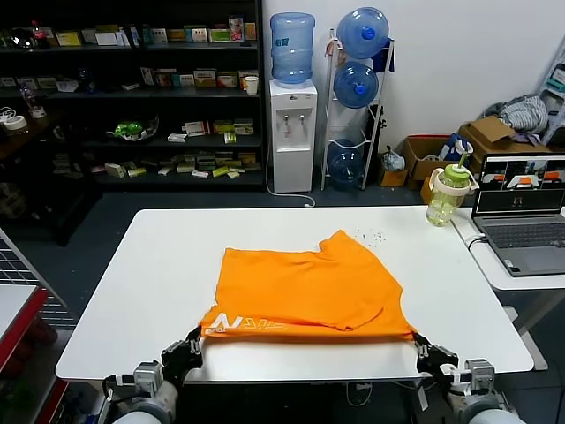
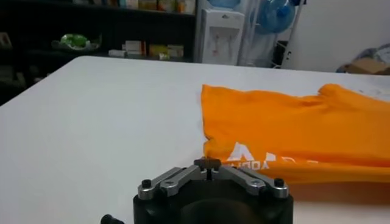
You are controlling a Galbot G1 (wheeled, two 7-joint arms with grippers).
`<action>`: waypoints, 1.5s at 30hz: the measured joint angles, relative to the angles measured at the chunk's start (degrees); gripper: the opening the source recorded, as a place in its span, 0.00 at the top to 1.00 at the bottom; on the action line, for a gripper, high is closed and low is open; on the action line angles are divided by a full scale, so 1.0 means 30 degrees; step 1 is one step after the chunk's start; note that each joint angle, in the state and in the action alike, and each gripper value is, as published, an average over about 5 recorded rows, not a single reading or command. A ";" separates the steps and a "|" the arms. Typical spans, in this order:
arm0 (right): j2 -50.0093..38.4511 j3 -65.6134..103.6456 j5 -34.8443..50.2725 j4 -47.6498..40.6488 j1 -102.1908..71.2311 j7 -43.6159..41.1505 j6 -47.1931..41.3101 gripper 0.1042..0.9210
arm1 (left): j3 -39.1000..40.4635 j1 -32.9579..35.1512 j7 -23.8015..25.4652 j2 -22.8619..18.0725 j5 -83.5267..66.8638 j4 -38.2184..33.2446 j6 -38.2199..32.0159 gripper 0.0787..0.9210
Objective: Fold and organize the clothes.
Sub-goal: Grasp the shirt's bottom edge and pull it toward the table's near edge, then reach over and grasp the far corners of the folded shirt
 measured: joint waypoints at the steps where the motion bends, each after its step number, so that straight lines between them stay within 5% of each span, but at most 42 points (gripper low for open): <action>1: 0.0023 0.0055 -0.0046 0.0160 -0.0254 0.0053 -0.0028 0.98 | -0.0005 0.0249 -0.0082 0.0016 -0.0010 -0.0207 0.0037 0.99; 7: 0.0010 0.0487 -0.0552 0.0967 -0.1528 0.0359 -0.0105 0.91 | -0.0245 0.1583 -0.0300 0.0078 -0.0006 -0.1125 0.0270 0.95; 21: -0.0906 0.1013 0.0161 0.1516 0.0031 0.1262 -0.0689 0.41 | -0.0929 0.1460 -0.0409 0.1124 -0.1108 -0.2108 0.0600 0.45; 31: -0.0014 -0.3040 0.1629 -0.3445 0.9061 0.1662 -0.1282 0.13 | 0.0384 -0.3989 0.1054 0.0683 -0.2770 0.0827 0.0539 0.14; 45: 0.2741 -0.7947 0.1609 -1.2115 1.8493 0.0674 -0.2095 0.12 | 0.3921 -1.2333 0.2084 -0.1946 -0.4475 0.8635 0.1685 0.12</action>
